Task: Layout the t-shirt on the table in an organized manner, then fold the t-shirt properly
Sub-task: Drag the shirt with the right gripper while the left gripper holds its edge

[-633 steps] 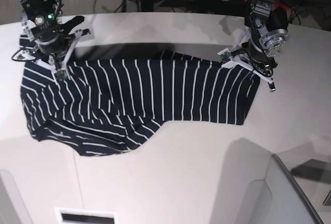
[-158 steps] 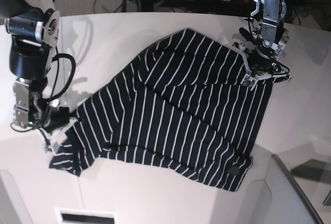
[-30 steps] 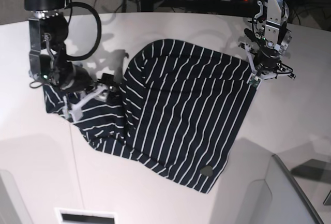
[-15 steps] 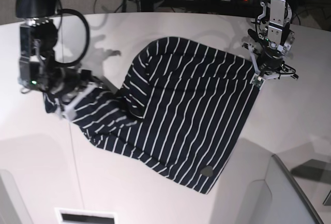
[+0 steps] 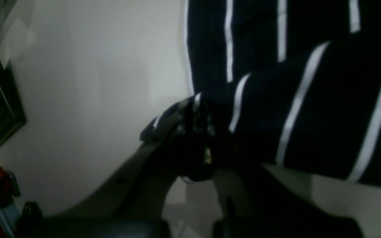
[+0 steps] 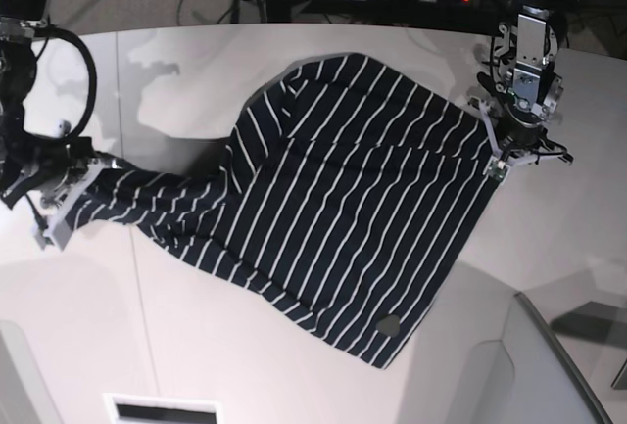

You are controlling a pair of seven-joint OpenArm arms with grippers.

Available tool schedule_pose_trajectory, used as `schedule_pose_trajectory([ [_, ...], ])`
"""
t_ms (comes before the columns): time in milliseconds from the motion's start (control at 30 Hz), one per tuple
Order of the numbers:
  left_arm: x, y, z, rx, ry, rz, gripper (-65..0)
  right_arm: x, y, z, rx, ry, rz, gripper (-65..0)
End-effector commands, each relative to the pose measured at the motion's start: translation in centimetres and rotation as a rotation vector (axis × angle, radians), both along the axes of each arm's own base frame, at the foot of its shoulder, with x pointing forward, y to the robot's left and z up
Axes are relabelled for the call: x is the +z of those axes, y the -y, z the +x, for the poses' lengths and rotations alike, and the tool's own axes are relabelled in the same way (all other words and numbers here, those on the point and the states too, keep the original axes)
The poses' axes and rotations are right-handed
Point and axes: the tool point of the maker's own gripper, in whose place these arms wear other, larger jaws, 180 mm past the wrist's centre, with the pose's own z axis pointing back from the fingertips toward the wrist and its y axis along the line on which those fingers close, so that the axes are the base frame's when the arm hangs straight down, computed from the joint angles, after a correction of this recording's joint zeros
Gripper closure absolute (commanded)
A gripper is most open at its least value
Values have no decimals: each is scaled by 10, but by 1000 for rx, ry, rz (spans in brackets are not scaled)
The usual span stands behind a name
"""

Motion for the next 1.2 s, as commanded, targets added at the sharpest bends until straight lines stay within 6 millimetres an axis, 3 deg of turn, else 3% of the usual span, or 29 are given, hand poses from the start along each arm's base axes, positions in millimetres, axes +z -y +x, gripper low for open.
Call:
schedule_pose_trajectory([
  [0,-1,-4,-3,3,-32,4,0,11,16,7,1,33,-52,-5],
  [233,12,-15,13,2,1,28,0,26,59,10,10,40,-177,-5],
  [400,14,-16,16,4,6,27,0,37,68,25,2,84,-198,-5],
  [533,16,-15,17,4,14,25,0,27,52,38,58,50,-188,-5],
  [633,20,-30,13,59,30,24,0,25,34,45,102,54,-173,-6],
  [767,49,-45,14,140,130,15,0,25,22,50,115,69,-153,-6],
  [833,63,-43,13,132,170,25,0,29,20,55,118,80,-154,-6],
  [900,69,-24,11,97,189,17,0,36,16,64,117,103,-145,-6],
  [967,65,9,7,45,189,-19,0,41,7,77,110,118,-114,-6],
  [1100,38,76,-6,-43,132,-115,0,43,-6,102,82,109,-48,-6],
  [1167,20,94,-13,-54,91,-150,0,48,-11,116,70,114,-24,-6],
])
